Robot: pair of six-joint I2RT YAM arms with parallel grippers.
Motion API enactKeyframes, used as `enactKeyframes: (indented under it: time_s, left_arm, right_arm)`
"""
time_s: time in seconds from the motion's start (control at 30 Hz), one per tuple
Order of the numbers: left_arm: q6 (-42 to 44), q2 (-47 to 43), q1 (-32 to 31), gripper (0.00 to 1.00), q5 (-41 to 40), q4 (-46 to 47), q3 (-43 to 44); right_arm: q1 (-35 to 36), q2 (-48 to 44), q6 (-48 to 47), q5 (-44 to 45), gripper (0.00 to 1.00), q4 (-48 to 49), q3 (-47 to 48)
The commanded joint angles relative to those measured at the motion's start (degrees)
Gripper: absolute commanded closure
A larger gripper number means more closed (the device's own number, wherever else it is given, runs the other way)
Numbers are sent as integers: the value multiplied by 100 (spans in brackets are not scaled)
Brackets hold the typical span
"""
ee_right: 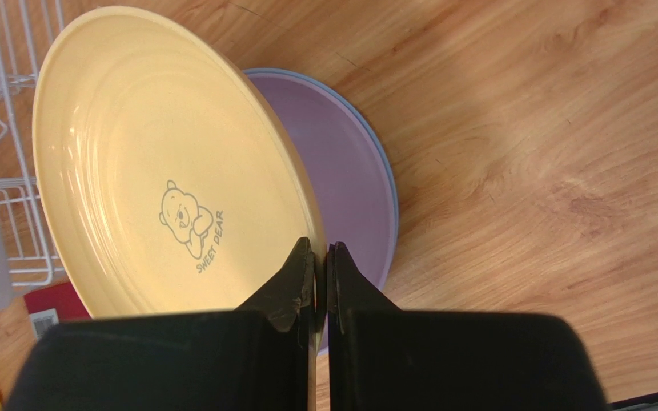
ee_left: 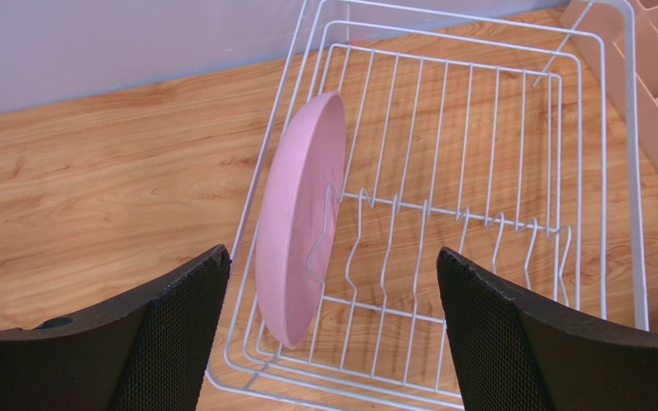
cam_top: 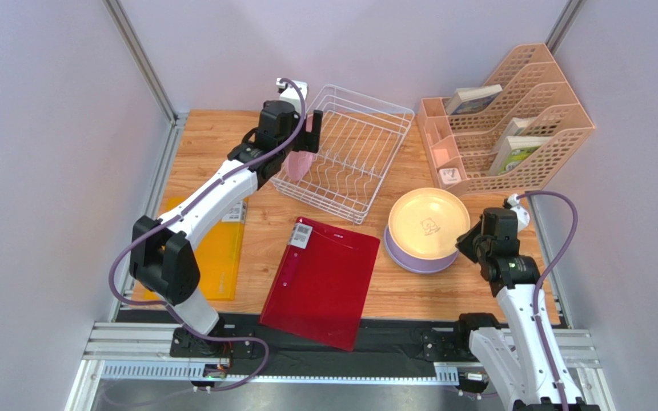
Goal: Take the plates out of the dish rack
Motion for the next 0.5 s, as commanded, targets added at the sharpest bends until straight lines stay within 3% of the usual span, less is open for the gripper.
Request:
enactKeyframes:
  time_s: [0.0,0.3,0.4,0.47]
  left_arm:
    - [13,220,73,6,-29,252,-117]
    - [-111,475,100,9,147,332,-223]
    - [-102,510,100,10,95,261,-187]
    - [-93,519,100,11,33,287,-222]
  right_arm:
    - [-14,-33,286,190,100,54,-147]
    - [-14,459,234,-65,98,731,-586]
    - [-14,643,93,-39,86,766,-560]
    - [-14,679,66,-91,63,836,-490]
